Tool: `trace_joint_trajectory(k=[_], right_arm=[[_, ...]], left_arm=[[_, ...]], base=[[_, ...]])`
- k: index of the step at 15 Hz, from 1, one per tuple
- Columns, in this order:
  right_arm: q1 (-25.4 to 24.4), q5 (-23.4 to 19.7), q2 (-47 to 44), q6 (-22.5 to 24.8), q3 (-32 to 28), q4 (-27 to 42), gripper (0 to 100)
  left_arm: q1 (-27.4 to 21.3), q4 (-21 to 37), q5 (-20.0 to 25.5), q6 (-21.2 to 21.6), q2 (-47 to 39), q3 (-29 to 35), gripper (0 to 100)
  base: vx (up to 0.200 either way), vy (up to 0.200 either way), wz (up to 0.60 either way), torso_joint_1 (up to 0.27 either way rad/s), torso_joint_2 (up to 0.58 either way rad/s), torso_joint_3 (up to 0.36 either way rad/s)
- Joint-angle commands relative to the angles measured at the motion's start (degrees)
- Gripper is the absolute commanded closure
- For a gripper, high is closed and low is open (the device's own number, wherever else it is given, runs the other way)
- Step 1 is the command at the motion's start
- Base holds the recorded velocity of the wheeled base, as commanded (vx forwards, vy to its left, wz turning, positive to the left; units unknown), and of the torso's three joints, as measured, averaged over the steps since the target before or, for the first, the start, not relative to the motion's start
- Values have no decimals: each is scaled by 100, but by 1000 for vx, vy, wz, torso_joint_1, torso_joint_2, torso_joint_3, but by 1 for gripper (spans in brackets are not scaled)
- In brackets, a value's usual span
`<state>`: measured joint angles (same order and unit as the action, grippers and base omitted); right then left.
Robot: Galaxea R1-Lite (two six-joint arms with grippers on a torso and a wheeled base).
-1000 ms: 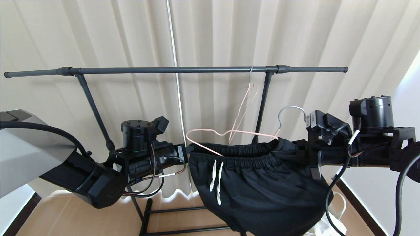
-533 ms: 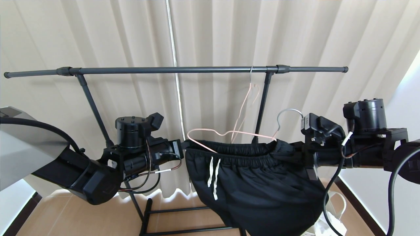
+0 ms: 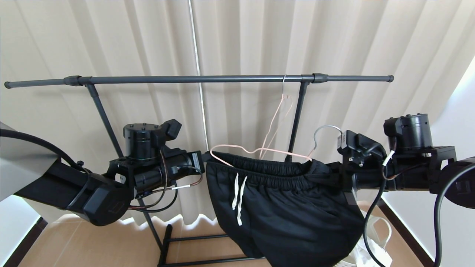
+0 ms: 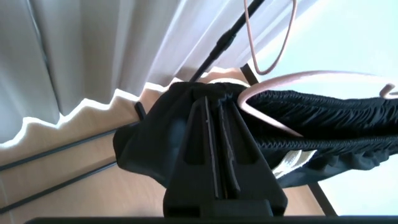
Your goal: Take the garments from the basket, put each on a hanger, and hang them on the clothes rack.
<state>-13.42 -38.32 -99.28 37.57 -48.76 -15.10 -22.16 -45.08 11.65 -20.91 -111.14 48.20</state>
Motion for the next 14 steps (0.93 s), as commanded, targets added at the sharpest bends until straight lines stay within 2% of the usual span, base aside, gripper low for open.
trace_joint_trajectory(k=[1, 6, 8, 9, 14], right_arm=[[6, -1, -21, 13, 7, -1, 100], [-3, -1, -74, 13, 25, 7, 100], [-3, -1, -100, 13, 25, 7, 100], [-20, -1, -100, 22, 25, 7, 100], [-46, -1, -215, 22, 7, 7, 100]], left_arm=[[28, 8, -5, 25, 75, 58, 100], [212, 351, -14, 78, 207, 295, 100], [204, 615, -14, 87, 356, 383, 100], [204, 931, -14, 87, 453, 497, 100], [98, 1318, -14, 219, 734, 682, 100]], base=[[0, 0, 0, 0, 0, 0], [0, 0, 0, 0, 0, 0], [0, 0, 0, 0, 0, 0], [0, 0, 0, 0, 0, 0], [0, 0, 0, 0, 0, 0]])
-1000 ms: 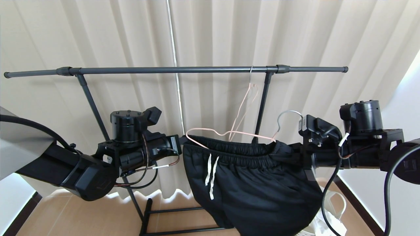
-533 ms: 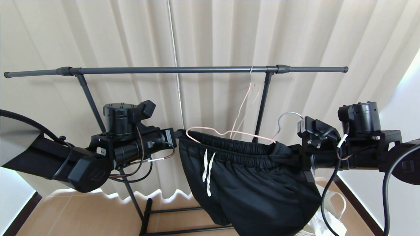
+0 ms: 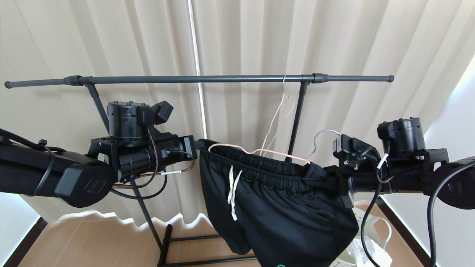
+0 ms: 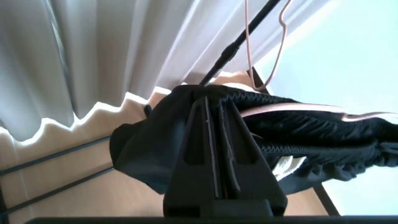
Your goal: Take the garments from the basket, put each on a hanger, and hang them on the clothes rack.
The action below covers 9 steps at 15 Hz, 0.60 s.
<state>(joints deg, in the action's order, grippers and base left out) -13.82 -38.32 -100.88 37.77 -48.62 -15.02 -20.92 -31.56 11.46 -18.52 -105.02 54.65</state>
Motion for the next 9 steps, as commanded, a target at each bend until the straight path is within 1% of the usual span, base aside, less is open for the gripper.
trace_joint_trajectory(k=[1, 3, 5, 6, 9], right_arm=[[-6, -1, -64, 3, -16, -1, 100], [-6, 8, -81, 3, -16, -1, 100], [-15, 96, -99, 3, -25, -1, 100], [-85, 184, -125, 3, -25, -1, 100], [-103, 210, -143, 3, -25, -1, 100]], left_arm=[[-26, 150, 5, 76, 201, 90, 100], [-70, 229, -38, 94, 298, 134, 100], [-184, 432, -82, 103, 386, 230, 100], [-290, 757, -144, 164, 491, 371, 100], [-518, 1258, -364, 270, 518, 714, 100]], base=[[0, 0, 0, 0, 0, 0], [0, 0, 0, 0, 0, 0], [0, 0, 0, 0, 0, 0], [0, 0, 0, 0, 0, 0], [0, 0, 0, 0, 0, 0]])
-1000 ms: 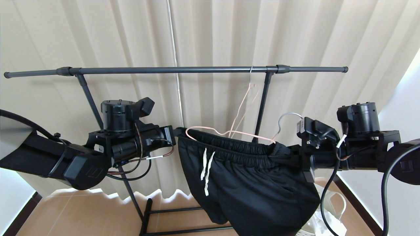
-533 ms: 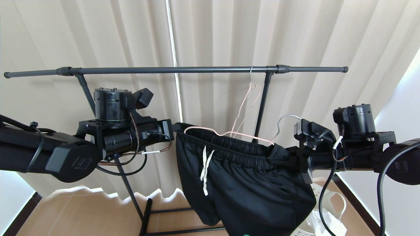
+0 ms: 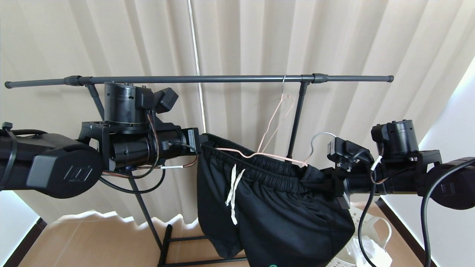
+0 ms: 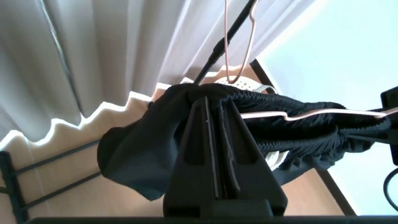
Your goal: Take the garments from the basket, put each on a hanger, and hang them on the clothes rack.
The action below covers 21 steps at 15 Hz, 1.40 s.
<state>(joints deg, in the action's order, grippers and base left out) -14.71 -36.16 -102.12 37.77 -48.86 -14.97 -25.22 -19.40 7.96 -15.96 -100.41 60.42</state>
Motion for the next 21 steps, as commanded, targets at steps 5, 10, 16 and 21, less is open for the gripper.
trace_joint_trajectory(k=[5, 10, 16, 21], right_arm=[[-32, -5, -27, 3, 8, -6, 100], [-119, 65, -54, 3, 8, 3, 100], [-664, 1594, -98, -217, -159, 64, 100], [-1130, 2394, -54, -1254, -361, 56, 100]], left_arm=[[-176, 1351, -225, 154, 57, 1174, 100], [-334, 1790, -374, 146, 39, 1614, 100], [-1002, 2309, -1051, 154, -338, 1622, 100], [-1292, 2379, -1235, 146, -514, 1605, 100]], base=[[0, 0, 0, 0, 0, 0], [0, 0, 0, 0, 0, 0], [0, 0, 0, 0, 0, 0], [0, 0, 0, 0, 0, 0]])
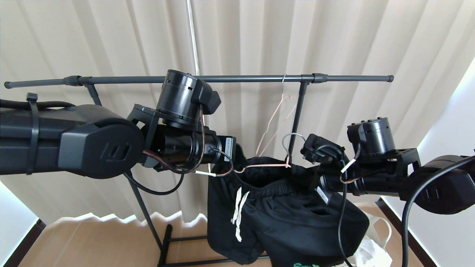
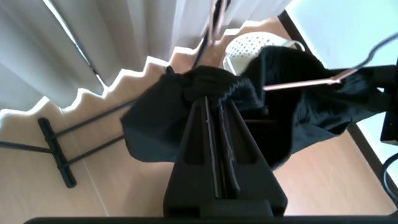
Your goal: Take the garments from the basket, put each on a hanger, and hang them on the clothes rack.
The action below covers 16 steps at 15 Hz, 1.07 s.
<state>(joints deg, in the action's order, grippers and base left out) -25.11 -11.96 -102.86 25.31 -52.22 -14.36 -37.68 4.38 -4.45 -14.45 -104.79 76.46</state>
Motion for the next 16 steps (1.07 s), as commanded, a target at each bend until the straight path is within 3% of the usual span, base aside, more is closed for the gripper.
trace_joint_trajectory(k=[1, 4, 10, 16], right_arm=[[-99, 62, 3, -17, -42, -41, 100], [-187, 414, -129, -17, -77, -58, 100], [-205, 871, -366, 53, -139, -67, 100], [-196, 950, -348, -43, -209, -339, 100]], left_arm=[[-90, 2, -3, -6, -77, 1, 100], [-231, 125, -3, -164, -41, 124, 100], [-196, 1083, 6, -744, 99, 1002, 100], [-222, 1180, 6, -1025, 249, 528, 100]], base=[[0, 0, 0, 0, 0, 0], [0, 0, 0, 0, 0, 0], [0, 0, 0, 0, 0, 0], [0, 0, 0, 0, 0, 0]])
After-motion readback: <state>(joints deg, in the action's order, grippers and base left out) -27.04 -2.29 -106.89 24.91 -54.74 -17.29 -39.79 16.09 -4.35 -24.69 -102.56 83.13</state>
